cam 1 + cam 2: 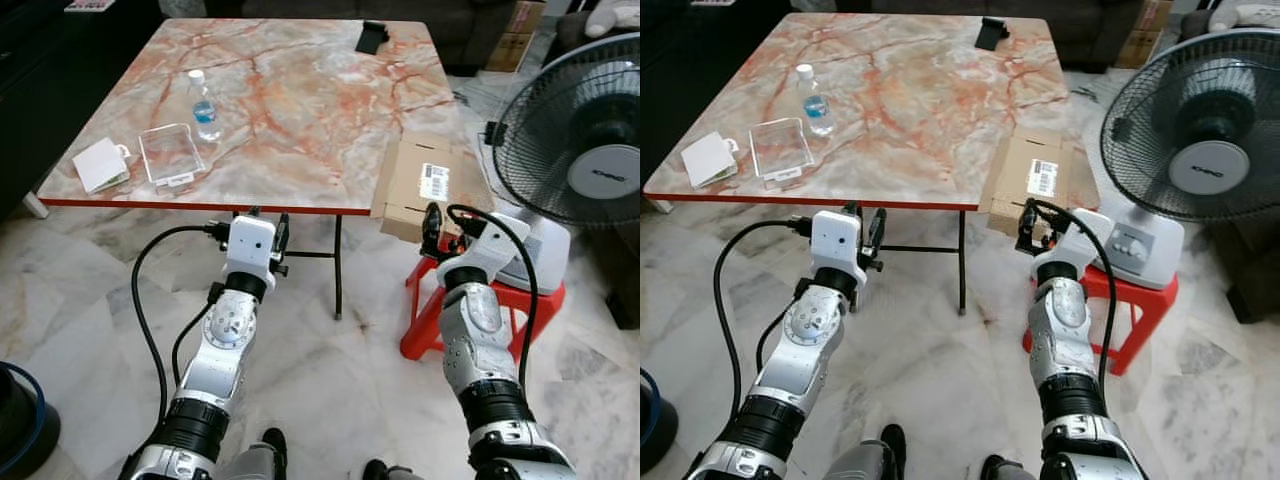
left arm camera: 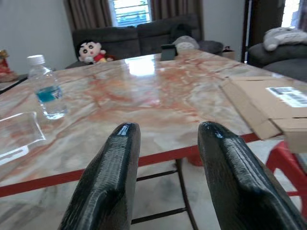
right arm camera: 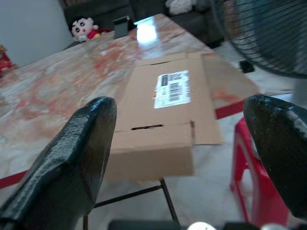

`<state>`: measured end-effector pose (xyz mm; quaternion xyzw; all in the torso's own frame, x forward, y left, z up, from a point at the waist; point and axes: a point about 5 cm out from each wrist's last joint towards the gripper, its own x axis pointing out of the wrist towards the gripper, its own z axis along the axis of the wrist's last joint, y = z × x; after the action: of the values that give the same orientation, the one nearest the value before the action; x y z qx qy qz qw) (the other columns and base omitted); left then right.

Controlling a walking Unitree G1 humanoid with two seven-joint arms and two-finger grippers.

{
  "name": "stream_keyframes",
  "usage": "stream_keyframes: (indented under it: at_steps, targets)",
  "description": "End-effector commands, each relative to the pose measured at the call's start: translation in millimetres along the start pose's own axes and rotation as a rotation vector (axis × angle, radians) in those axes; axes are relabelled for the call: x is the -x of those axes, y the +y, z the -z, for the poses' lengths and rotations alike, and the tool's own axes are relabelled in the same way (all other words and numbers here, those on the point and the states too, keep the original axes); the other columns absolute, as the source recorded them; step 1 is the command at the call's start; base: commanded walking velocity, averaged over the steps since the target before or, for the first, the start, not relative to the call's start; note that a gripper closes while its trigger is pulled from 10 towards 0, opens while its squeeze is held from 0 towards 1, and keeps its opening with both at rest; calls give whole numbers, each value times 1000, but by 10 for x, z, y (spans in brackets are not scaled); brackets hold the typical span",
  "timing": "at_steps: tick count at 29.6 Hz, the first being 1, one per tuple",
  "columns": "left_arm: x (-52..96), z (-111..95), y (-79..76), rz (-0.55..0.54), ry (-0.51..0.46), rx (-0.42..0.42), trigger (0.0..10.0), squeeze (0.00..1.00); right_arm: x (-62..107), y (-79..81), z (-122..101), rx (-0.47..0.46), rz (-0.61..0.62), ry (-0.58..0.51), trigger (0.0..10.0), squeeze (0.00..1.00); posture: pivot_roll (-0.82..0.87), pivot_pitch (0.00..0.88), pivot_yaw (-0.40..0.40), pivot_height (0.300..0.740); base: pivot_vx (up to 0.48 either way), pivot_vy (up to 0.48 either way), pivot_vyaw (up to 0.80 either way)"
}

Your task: Picking trash to rubbish bin

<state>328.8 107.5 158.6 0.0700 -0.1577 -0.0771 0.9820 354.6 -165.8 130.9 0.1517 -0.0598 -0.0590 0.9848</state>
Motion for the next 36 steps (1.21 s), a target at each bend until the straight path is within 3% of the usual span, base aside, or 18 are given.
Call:
stream_keyframes:
  at_steps: [1, 19, 27, 36]
  targets:
    - [12, 20, 9, 0, 12, -4, 10000, 0, -9, -4, 15, -11, 10, 17, 10000, 0, 112, 183, -21, 740, 0, 0, 0]
    - [-1, 16, 19, -10, 11, -2, 10000, 0, -26, 33, -13, -23, -6, 6, 10000, 0, 108, 189, -21, 740, 0, 0, 0]
    - [-10, 13, 45, -24, 10, -4, 10000, 0, -60, 113, -94, -33, -47, -29, 10000, 0, 107, 192, -24, 740, 266, 0, -418]
    - [-18, 8, 66, -35, 7, -5, 10000, 0, -62, 177, -99, -16, -75, -36, 10000, 0, 110, 193, -28, 740, 285, 0, 0]
